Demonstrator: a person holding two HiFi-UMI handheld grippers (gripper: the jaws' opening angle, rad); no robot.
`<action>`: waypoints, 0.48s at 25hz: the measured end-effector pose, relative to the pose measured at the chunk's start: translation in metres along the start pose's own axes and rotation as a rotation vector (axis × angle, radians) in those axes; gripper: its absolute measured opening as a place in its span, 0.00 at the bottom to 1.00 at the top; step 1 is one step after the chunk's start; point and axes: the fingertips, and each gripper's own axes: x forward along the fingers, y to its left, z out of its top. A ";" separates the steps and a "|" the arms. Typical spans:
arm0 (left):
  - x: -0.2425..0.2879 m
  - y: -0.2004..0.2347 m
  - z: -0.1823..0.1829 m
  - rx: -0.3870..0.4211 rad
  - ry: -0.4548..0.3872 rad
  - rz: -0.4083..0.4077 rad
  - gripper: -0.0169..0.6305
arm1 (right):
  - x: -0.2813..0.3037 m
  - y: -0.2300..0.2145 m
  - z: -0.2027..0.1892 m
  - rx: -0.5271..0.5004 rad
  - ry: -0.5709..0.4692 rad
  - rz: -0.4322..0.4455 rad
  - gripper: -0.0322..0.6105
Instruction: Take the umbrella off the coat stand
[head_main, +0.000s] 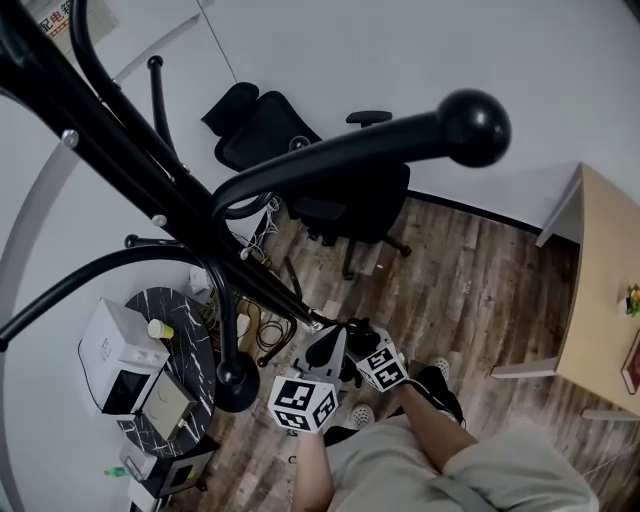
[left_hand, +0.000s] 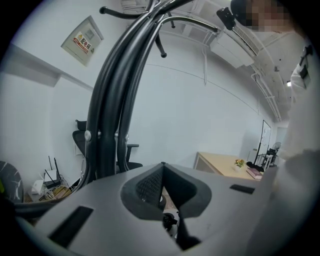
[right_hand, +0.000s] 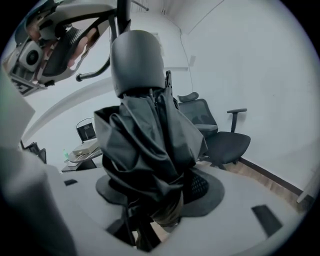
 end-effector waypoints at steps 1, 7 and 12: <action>0.000 -0.001 0.000 -0.001 0.002 -0.004 0.06 | -0.002 0.000 0.001 -0.001 -0.004 -0.002 0.46; 0.004 -0.007 -0.003 0.001 0.014 -0.027 0.06 | -0.014 -0.002 -0.002 -0.010 0.011 -0.036 0.46; 0.004 -0.009 -0.001 0.003 0.012 -0.041 0.06 | -0.023 -0.010 0.004 0.018 -0.008 -0.076 0.45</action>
